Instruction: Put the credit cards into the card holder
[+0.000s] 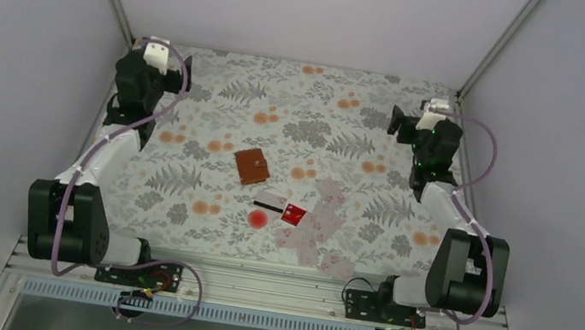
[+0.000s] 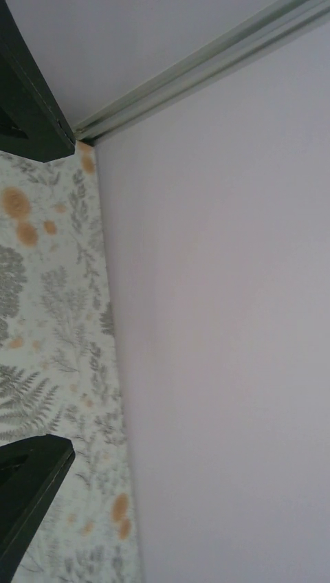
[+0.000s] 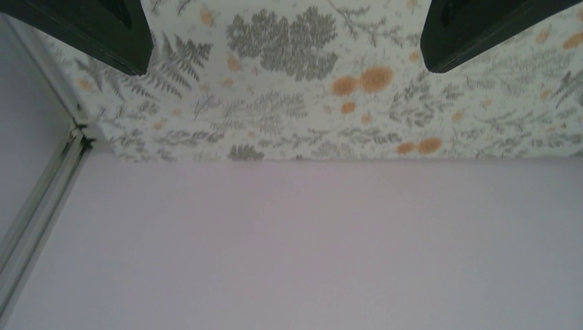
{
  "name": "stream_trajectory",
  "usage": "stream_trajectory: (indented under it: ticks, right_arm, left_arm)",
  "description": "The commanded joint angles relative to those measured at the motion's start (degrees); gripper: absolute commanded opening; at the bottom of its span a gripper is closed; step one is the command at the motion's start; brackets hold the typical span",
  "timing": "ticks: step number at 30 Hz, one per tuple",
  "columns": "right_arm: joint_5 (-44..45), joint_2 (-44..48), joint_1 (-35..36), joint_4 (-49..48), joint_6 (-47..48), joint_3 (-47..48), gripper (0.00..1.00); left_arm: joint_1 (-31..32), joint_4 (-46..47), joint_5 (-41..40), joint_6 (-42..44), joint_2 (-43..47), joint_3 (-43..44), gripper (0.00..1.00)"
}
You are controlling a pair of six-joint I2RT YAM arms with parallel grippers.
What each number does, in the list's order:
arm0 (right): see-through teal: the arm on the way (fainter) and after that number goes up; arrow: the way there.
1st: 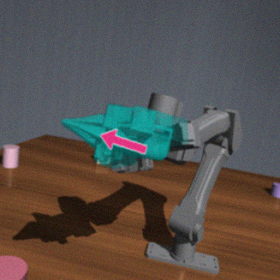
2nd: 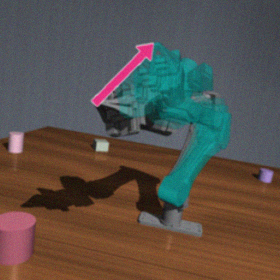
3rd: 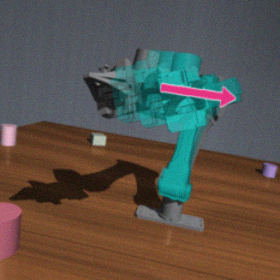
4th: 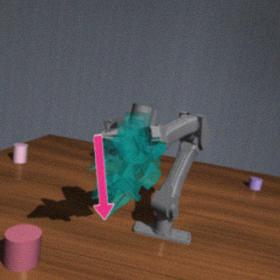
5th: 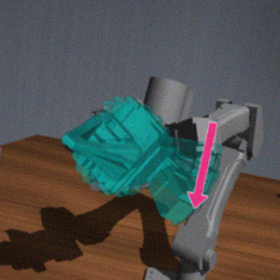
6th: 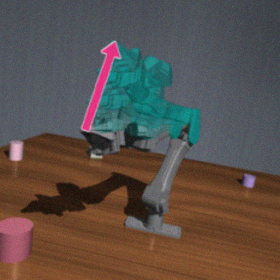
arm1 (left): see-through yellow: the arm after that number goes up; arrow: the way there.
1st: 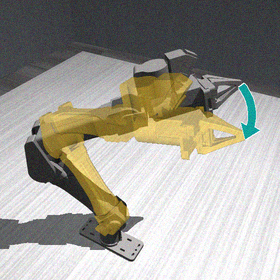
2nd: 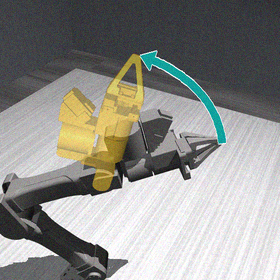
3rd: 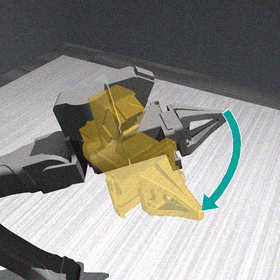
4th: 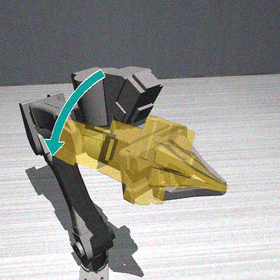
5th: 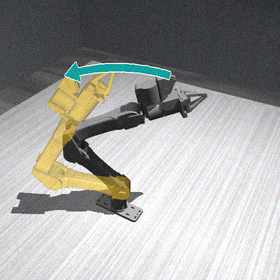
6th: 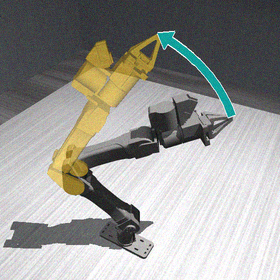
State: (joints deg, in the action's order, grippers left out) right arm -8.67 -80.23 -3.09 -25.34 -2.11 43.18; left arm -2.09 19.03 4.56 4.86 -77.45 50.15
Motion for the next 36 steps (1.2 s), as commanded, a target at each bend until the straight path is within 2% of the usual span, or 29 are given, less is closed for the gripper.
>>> stream_trajectory:
  ticks: [1, 4, 7, 9, 11, 14, 18, 20, 23, 27, 31, 36]
  right_arm:
    - [1.17, 1.75, -0.25, 11.92, 1.02, 8.28, 0.99]
    - [0.24, 0.73, -0.25, 17.28, 2.48, 15.76, 0.99]
    - [-0.80, 0.53, -0.25, 20.89, 2.25, 21.66, 0.99]
    - [-1.88, 0.96, -0.23, 22.17, 1.34, 24.37, 0.99]
    - [-1.51, 1.20, -0.25, 23.24, -1.35, 27.42, 0.99]
    - [0.04, 0.93, -0.23, 27.08, -6.87, 31.72, 0.99]
    - [-5.92, -1.00, -0.29, 31.53, -8.08, 36.70, 0.99]
    - [-7.18, -3.66, -0.25, 37.76, -9.91, 41.35, 0.99]
    - [-11.16, -7.78, -0.15, 45.79, -11.29, 47.95, 0.99]
    - [-13.80, -10.49, 2.89, 52.56, -10.40, 50.23, 0.99]
    - [-12.33, -12.45, 8.94, 57.54, -9.26, 49.22, 0.99]
    - [-9.79, -12.45, 17.52, 57.53, -10.94, 44.11, 0.99]
  left_arm:
    - [0.09, -12.20, -0.35, -4.92, 1.07, 7.71, 1.00]
    - [0.08, -23.25, 2.89, -4.48, -2.81, 18.84, 1.00]
    - [-0.18, -30.83, -1.01, -9.19, -6.00, 27.93, 1.00]
    - [-0.77, -33.20, -1.76, -12.33, -6.63, 31.05, 1.00]
    - [-1.09, -35.29, -6.02, -18.52, -6.42, 32.90, 1.00]
    - [-2.61, -38.38, -1.23, -21.68, -7.74, 37.07, 1.00]
    - [-2.59, -51.64, -0.51, -24.26, -13.54, 46.55, 1.00]
    - [-2.53, -56.40, -0.52, -24.95, -15.06, 49.28, 1.00]
    - [-1.63, -60.95, 0.34, -25.95, -15.09, 49.66, 1.00]
    - [1.79, -66.54, -0.06, -25.82, -14.19, 47.03, 0.98]
    - [6.66, -65.03, -0.14, -26.32, -9.03, 35.92, 0.97]
    - [11.17, -62.90, 0.20, -30.32, -6.15, 24.47, 0.96]
